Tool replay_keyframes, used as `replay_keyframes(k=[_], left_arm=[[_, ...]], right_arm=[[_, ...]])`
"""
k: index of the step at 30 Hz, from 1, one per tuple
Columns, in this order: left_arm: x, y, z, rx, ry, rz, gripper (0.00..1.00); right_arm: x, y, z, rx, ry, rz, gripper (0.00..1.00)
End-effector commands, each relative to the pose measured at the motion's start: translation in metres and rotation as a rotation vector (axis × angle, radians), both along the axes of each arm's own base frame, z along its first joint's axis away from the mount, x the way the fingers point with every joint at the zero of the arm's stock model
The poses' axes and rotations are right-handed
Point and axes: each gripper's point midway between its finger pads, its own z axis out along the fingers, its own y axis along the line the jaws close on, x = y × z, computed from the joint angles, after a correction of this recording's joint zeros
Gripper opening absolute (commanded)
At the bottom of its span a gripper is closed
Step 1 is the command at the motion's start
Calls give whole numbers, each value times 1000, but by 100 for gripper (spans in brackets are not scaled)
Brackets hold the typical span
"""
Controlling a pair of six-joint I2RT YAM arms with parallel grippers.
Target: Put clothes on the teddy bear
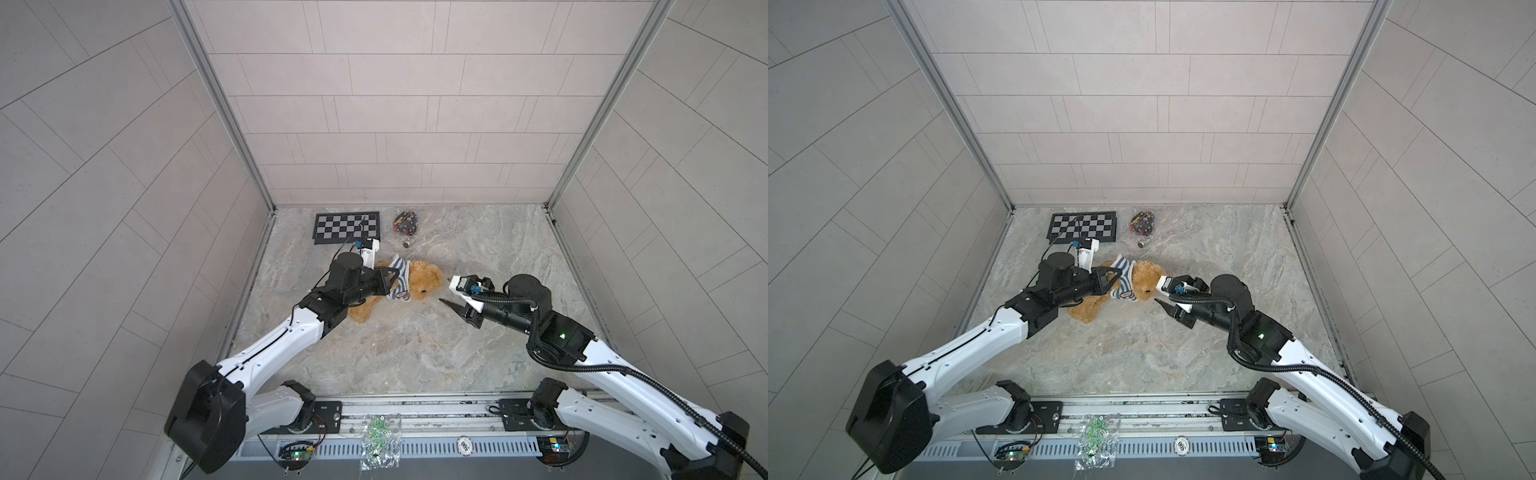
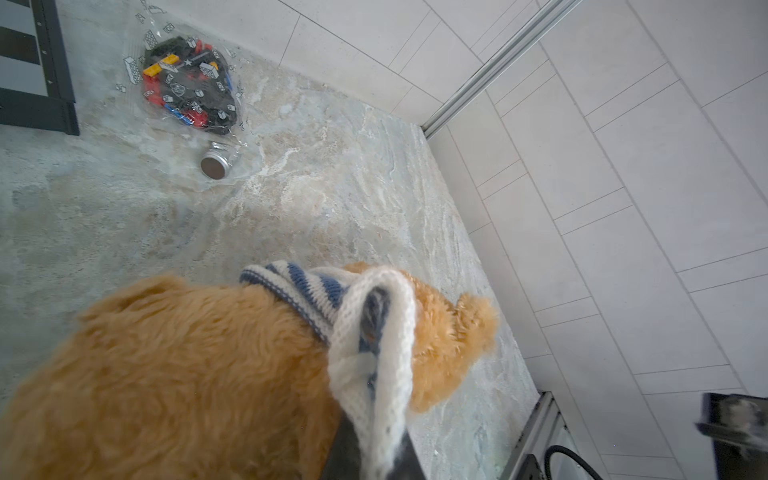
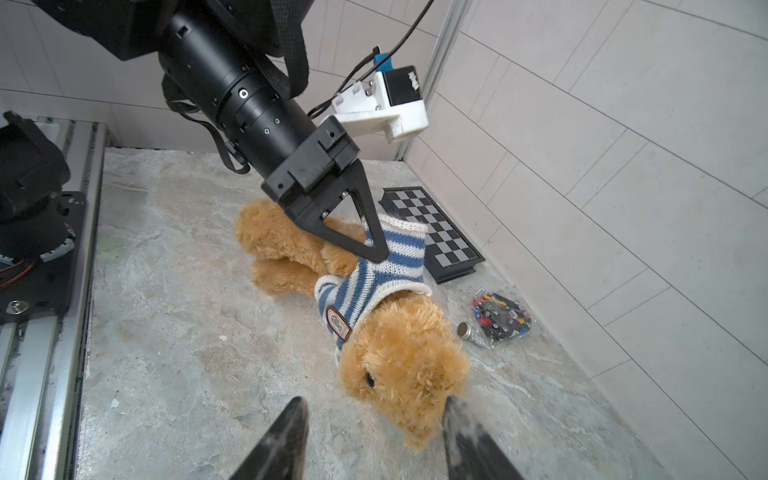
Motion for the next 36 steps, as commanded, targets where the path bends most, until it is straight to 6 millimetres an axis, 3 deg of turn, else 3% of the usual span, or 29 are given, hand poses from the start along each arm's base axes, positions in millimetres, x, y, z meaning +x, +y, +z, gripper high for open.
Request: replay_keyframes(k=[1, 8, 13, 15, 18, 22, 24, 32, 36], left_arm=[[1, -13, -4, 82, -58, -35, 0], [-47, -29, -65, 232, 15, -126, 0], [-70, -29, -81, 229, 41, -144, 0], [-75, -29, -81, 212, 40, -150, 7], [-83, -31, -80, 192, 46, -176, 27], [-94, -31, -75, 158, 56, -213, 49], [-99, -28, -72, 145, 52, -217, 53], [-107, -13, -47, 90, 46, -180, 46], [-103, -9, -35, 113, 54, -153, 37]], right_arm=[[12, -2, -9, -2, 31, -66, 55], [25, 5, -36, -41, 96, -92, 56], [26, 5, -63, -72, 149, -100, 57], [25, 4, -75, -73, 175, -106, 57], [21, 3, -94, -46, 224, -110, 58], [19, 4, -105, 1, 268, -122, 58], [19, 6, -107, 35, 290, -124, 58], [19, 17, -104, 125, 343, -119, 60], [23, 18, -115, 101, 368, -139, 60]])
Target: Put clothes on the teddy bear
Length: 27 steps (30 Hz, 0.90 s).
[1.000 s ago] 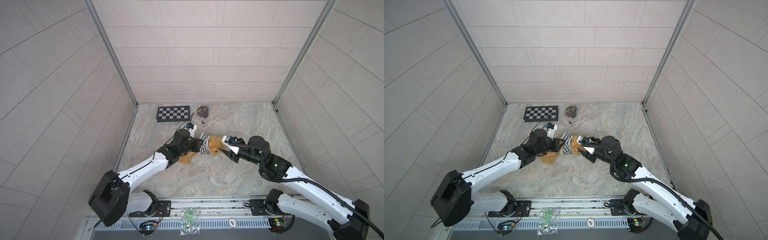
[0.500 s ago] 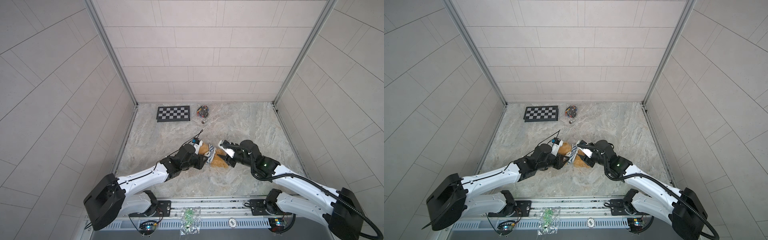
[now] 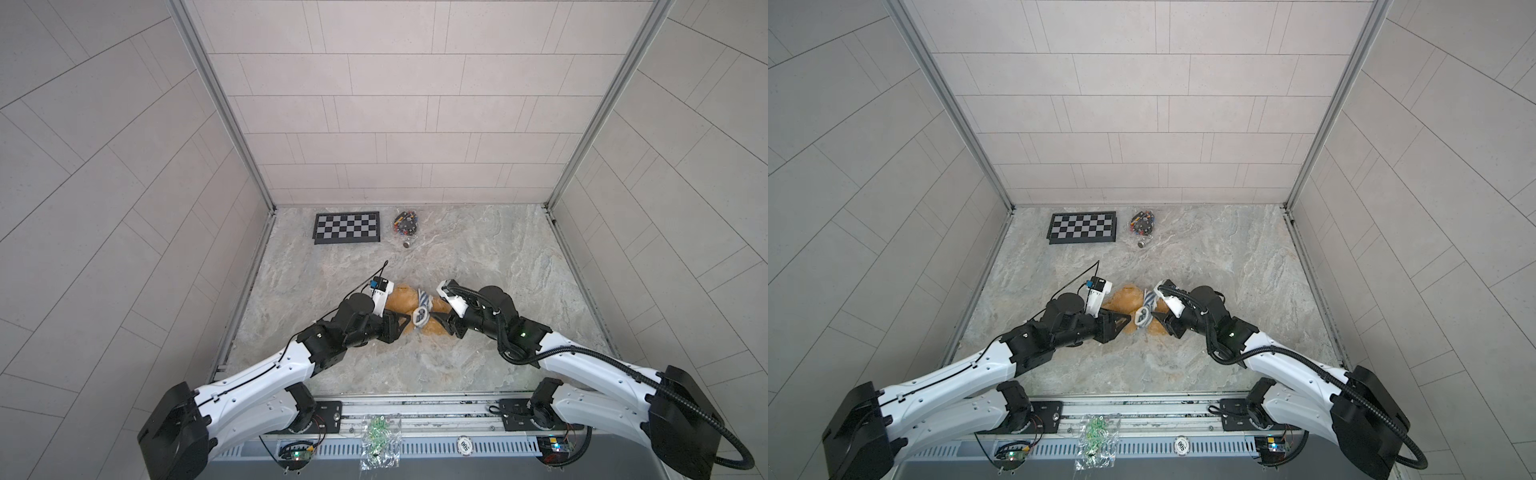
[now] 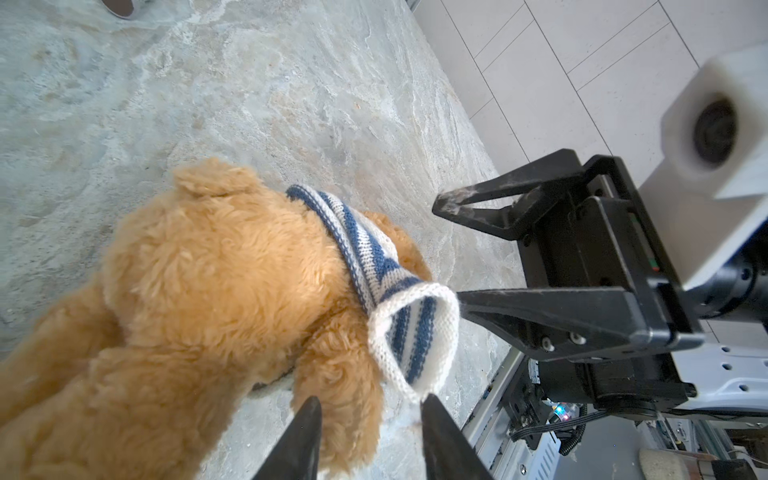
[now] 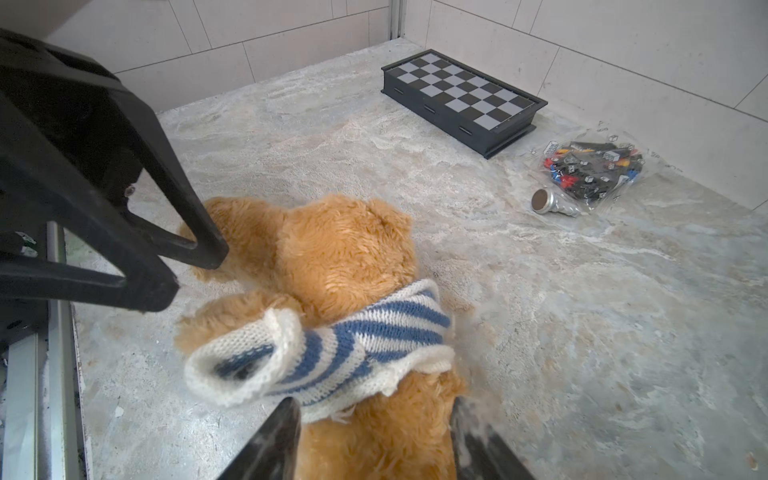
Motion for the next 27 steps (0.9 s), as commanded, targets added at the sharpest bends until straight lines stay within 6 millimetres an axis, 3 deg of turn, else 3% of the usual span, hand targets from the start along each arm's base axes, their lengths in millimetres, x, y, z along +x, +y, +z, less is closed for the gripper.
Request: replay_keyframes(k=[1, 6, 16, 22, 24, 27], left_arm=[[4, 4, 11, 25, 19, 27, 34], [2, -5, 15, 56, 50, -15, 27], [-3, -13, -18, 120, 142, -57, 22], [0, -15, -40, 144, 171, -44, 22], [1, -17, -42, 137, 175, -44, 22], [3, -20, -40, 122, 172, -43, 21]], right_arm=[[5, 5, 1, 20, 15, -19, 60], [11, 2, -10, -15, 29, -49, 59], [15, 11, -21, -24, 58, -28, 48], [16, 6, -32, -63, 75, -46, 37], [14, 6, -27, -67, 76, -40, 37], [7, 6, -3, -45, 55, -19, 47]])
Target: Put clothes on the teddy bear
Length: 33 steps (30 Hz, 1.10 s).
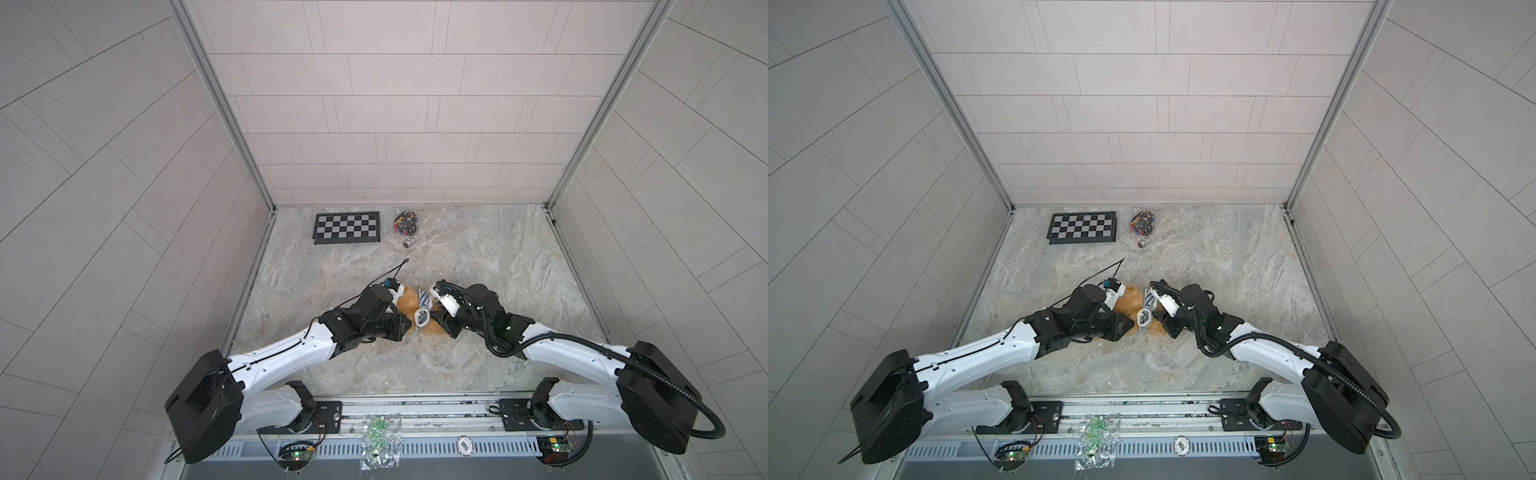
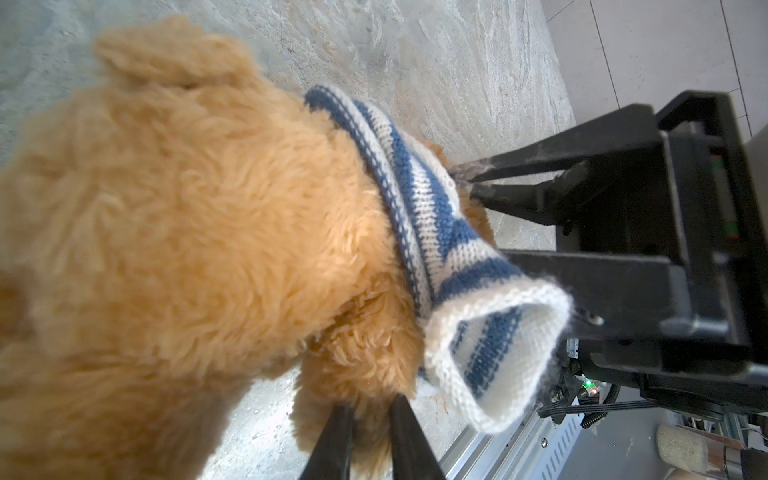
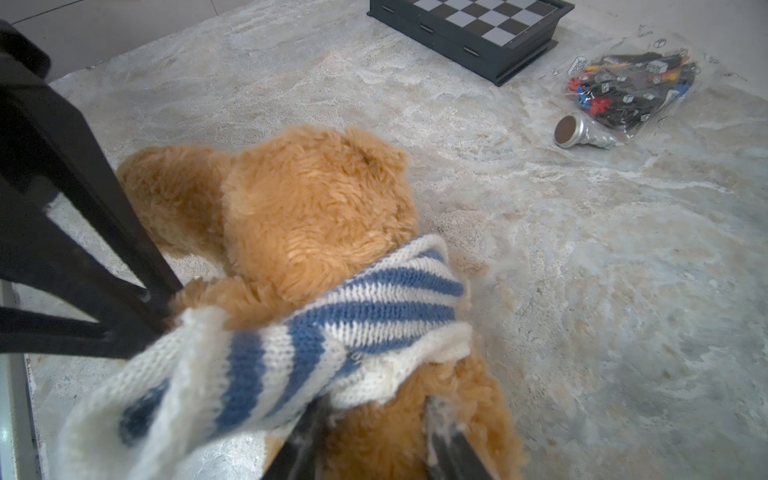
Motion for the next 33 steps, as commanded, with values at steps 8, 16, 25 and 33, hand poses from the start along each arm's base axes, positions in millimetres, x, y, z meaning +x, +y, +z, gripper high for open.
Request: replay_keyframes(k=[8, 16, 25, 33], left_arm=[[5, -9, 4, -41, -14, 3, 21], [5, -8, 6, -49, -21, 8, 20], [5, -8, 9, -51, -28, 10, 20], [6, -8, 9, -46, -30, 13, 19]], right_arm=[[-23, 13, 86, 70, -139, 41, 60], [-16, 28, 62, 29, -99, 45, 53], [-13, 10, 31, -100, -83, 2, 14], [-21, -10, 17, -131, -72, -39, 0]])
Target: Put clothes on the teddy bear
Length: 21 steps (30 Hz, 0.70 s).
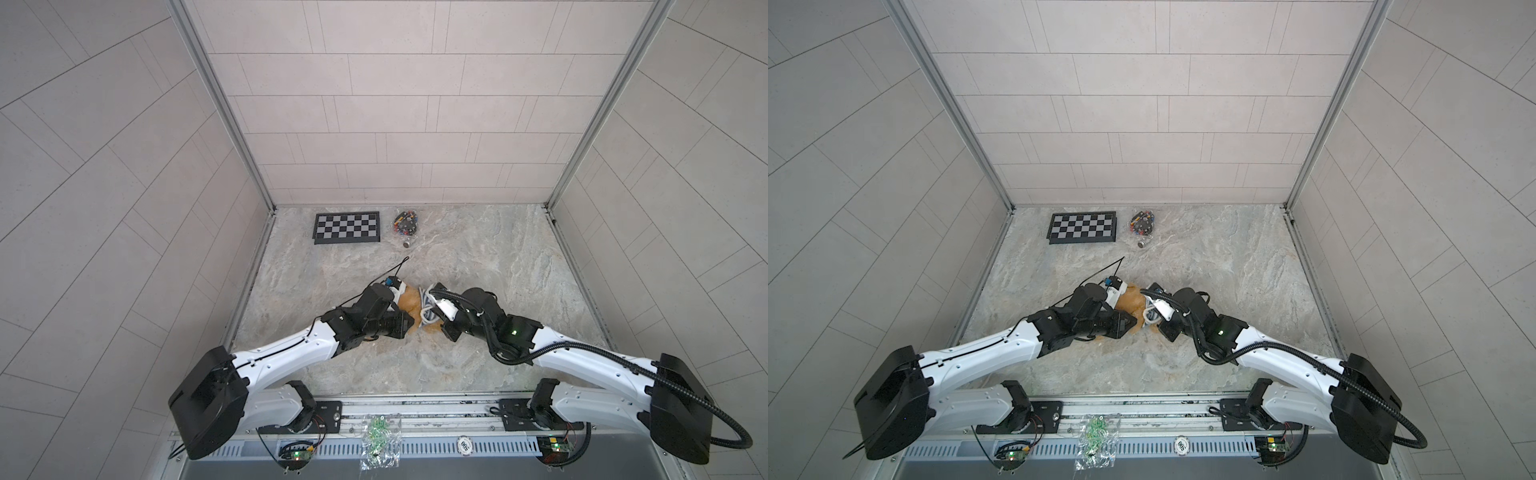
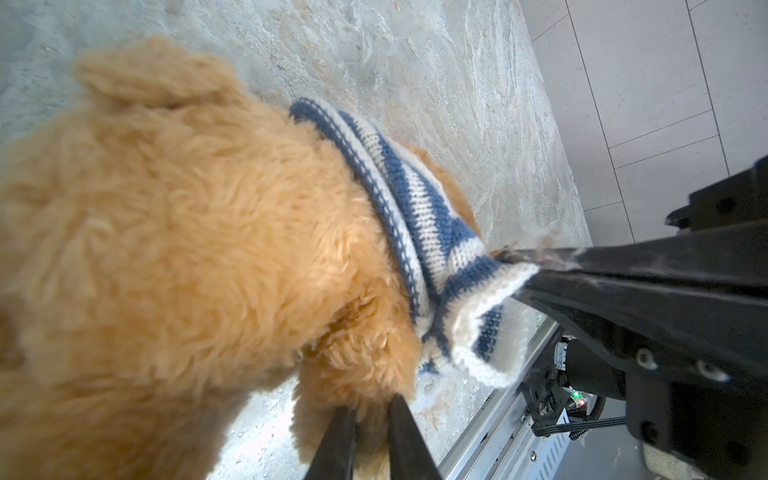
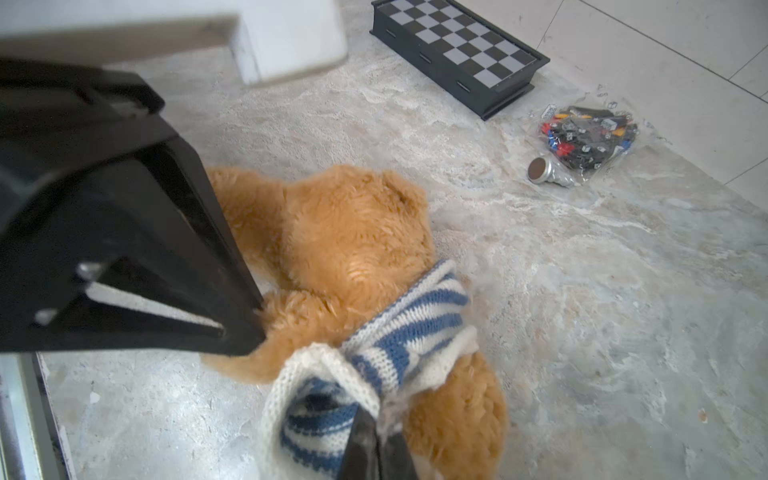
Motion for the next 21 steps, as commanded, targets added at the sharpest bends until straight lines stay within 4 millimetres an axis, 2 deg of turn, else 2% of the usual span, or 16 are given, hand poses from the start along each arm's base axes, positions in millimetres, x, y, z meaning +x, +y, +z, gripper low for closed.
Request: replay_keyframes(k=[1, 6, 8, 10, 14, 17, 21], left_arm=[[1, -2, 6, -13, -23, 0, 19], [2, 0, 8, -9, -27, 6, 19], [4, 1, 15, -9, -51, 10, 19], [5, -1, 31, -13, -92, 6, 22], [0, -17, 56, -44, -115, -49, 33], [-3, -34, 67, -48, -119, -91, 35], [2, -46, 57, -15, -70, -83, 30]], right_arm=[[-4, -12, -9, -32, 4, -31, 0], [-9, -18, -10, -22, 11, -37, 0], [-11, -20, -11, -16, 12, -41, 0], [-12, -23, -12, -11, 12, -48, 0], [-12, -23, -13, 2, 10, -54, 0], [-12, -23, -13, 11, 6, -54, 0], [-12, -23, -13, 25, 2, -56, 0]])
